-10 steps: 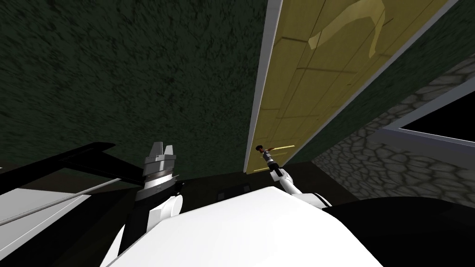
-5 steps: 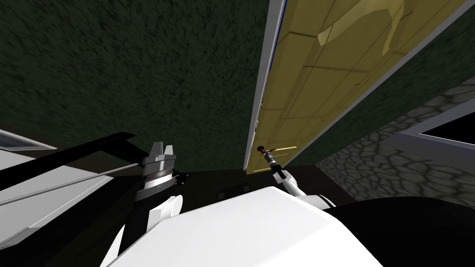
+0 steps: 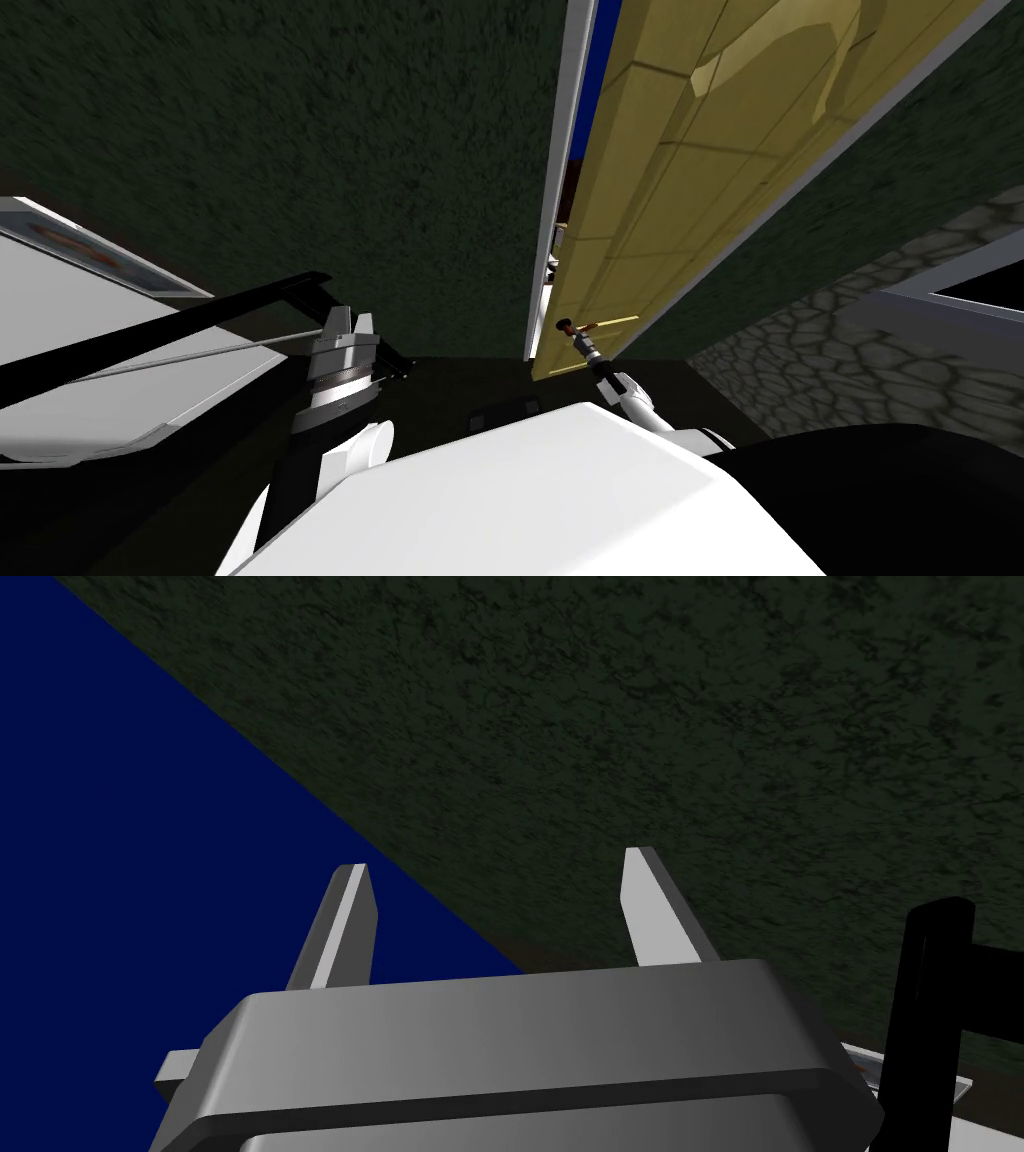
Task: Pull the door open
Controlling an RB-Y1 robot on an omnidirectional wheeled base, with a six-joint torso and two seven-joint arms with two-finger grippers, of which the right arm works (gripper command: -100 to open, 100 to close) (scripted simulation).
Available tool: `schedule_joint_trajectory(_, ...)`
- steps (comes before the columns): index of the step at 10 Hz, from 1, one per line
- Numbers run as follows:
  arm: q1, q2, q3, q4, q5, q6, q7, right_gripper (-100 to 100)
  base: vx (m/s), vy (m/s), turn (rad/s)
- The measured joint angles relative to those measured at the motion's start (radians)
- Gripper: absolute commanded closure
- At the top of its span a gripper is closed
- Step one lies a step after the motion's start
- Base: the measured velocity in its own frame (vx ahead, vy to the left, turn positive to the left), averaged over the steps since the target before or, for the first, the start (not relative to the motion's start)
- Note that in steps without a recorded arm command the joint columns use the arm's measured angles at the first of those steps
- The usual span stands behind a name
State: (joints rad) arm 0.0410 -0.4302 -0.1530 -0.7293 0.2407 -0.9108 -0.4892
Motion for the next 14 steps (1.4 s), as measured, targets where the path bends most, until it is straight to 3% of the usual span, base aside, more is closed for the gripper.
schedule_joint_trajectory(2,0.011,-0.004,0.001,-0.001,0.005,-0.013,-0.009,100,-0.164,-0.077,0.184)
schedule_joint_trajectory(5,0.019,-0.028,-0.003,0.037,0.019,-0.085,-0.032,100,-0.218,-0.077,0.159)
schedule_joint_trajectory(7,0.055,-0.042,-0.004,0.020,0.031,-0.110,-0.053,100,-0.195,-0.068,0.132)
schedule_joint_trajectory(9,0.065,-0.058,-0.006,0.046,0.040,-0.153,-0.068,100,-0.147,-0.059,0.095)
schedule_joint_trajectory(11,0.071,-0.060,-0.006,0.053,0.044,-0.167,-0.072,100,-0.192,-0.089,0.181)
schedule_joint_trajectory(14,0.076,-0.073,-0.010,0.078,0.052,-0.215,-0.082,100,-0.219,-0.096,0.190)
